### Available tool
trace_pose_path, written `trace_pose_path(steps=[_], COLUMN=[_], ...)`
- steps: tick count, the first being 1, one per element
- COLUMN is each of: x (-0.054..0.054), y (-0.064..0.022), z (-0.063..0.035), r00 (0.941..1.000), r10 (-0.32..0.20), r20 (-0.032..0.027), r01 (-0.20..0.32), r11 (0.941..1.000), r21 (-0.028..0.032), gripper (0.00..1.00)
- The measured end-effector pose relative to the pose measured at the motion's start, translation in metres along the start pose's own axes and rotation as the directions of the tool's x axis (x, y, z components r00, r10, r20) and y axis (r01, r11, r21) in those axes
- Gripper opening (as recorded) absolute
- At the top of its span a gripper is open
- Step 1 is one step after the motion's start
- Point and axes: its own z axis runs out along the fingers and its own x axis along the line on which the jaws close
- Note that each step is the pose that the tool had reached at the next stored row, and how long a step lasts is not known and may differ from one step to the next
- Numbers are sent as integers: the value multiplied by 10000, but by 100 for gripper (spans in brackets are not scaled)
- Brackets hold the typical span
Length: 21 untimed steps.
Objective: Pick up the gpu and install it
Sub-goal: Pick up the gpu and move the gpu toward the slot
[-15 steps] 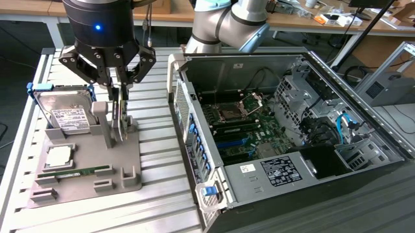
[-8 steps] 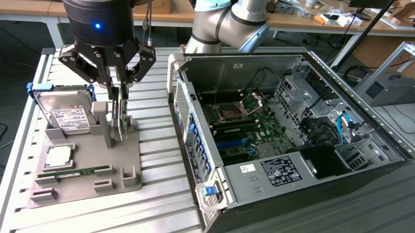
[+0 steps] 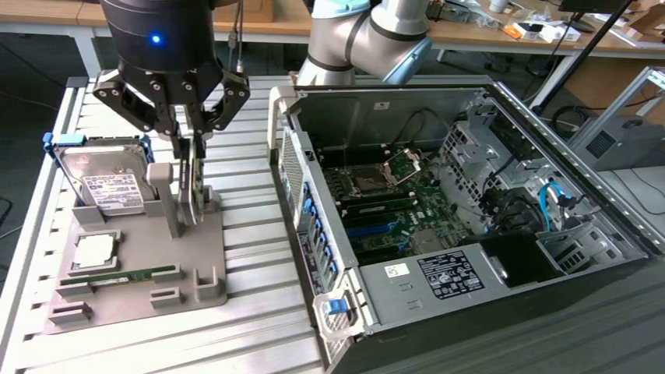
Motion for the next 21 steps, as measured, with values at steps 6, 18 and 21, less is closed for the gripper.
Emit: trace_pose_path(steps=[6, 18, 21], x=[-1, -2, -2], y=[1, 3, 4], z=[-20, -62, -71], r00=[10000, 10000, 10000], r10=[0, 0, 0], r20=[0, -1, -1], r01=[0, 0, 0], r11=[10000, 10000, 10000], r21=[-3, -16, -21], gripper=[27, 27, 27])
